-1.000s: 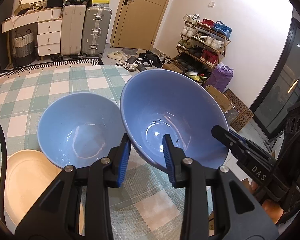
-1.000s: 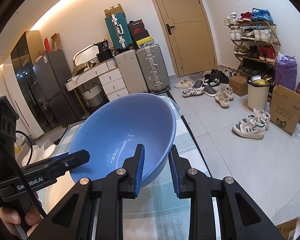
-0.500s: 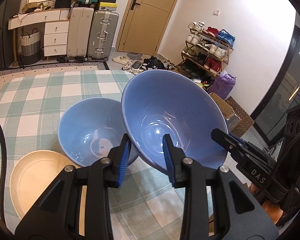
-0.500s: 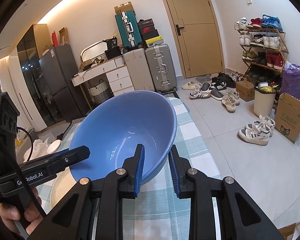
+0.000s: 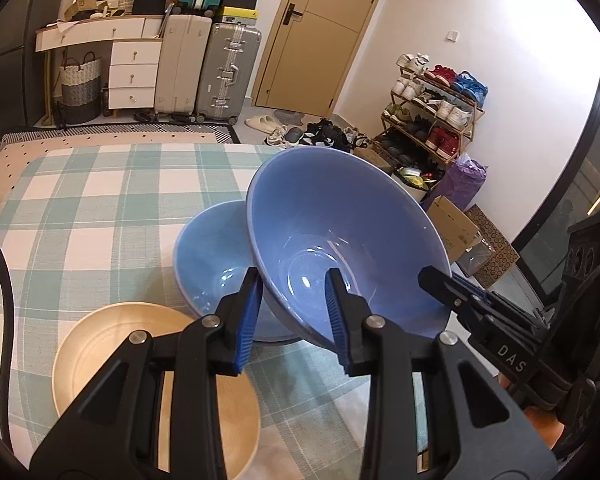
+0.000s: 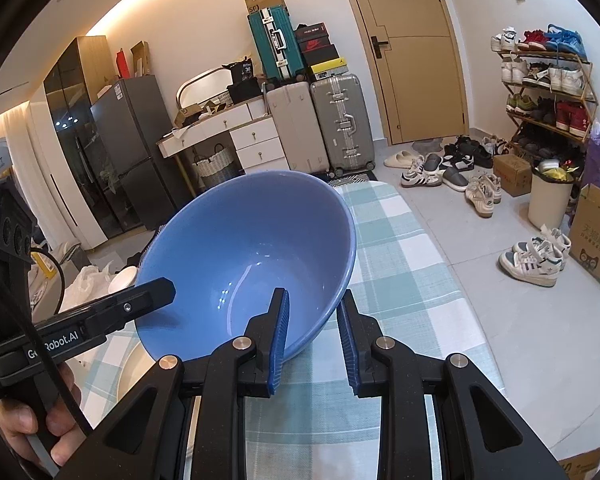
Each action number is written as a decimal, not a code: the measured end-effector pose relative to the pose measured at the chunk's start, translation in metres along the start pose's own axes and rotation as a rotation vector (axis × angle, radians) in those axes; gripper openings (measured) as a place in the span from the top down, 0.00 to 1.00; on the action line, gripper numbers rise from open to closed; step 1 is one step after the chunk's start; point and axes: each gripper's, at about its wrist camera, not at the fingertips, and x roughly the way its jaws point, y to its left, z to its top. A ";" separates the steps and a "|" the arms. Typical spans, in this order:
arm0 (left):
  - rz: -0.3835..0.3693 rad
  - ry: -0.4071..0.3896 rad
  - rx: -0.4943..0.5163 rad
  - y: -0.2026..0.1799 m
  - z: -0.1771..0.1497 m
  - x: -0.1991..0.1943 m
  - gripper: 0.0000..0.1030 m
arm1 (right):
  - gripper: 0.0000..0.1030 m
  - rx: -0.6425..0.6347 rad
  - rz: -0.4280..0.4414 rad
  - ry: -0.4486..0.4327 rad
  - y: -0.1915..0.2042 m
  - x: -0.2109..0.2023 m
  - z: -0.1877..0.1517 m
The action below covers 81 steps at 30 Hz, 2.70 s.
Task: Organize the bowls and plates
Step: 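Lift the bowl with both tools and carry it over the nested bowls, then lower the held bowl with both tools into the nested bowls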
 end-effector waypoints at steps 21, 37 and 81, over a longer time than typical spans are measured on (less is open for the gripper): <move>0.056 -0.009 -0.034 0.022 0.017 0.009 0.72 | 0.76 -0.046 0.009 0.005 0.030 0.029 0.023; 0.125 0.048 -0.042 0.066 0.011 0.064 0.72 | 0.76 -0.071 0.013 0.080 0.042 0.091 0.018; 0.227 0.101 0.056 0.075 -0.006 0.118 0.71 | 0.75 -0.186 -0.138 0.101 0.043 0.116 -0.009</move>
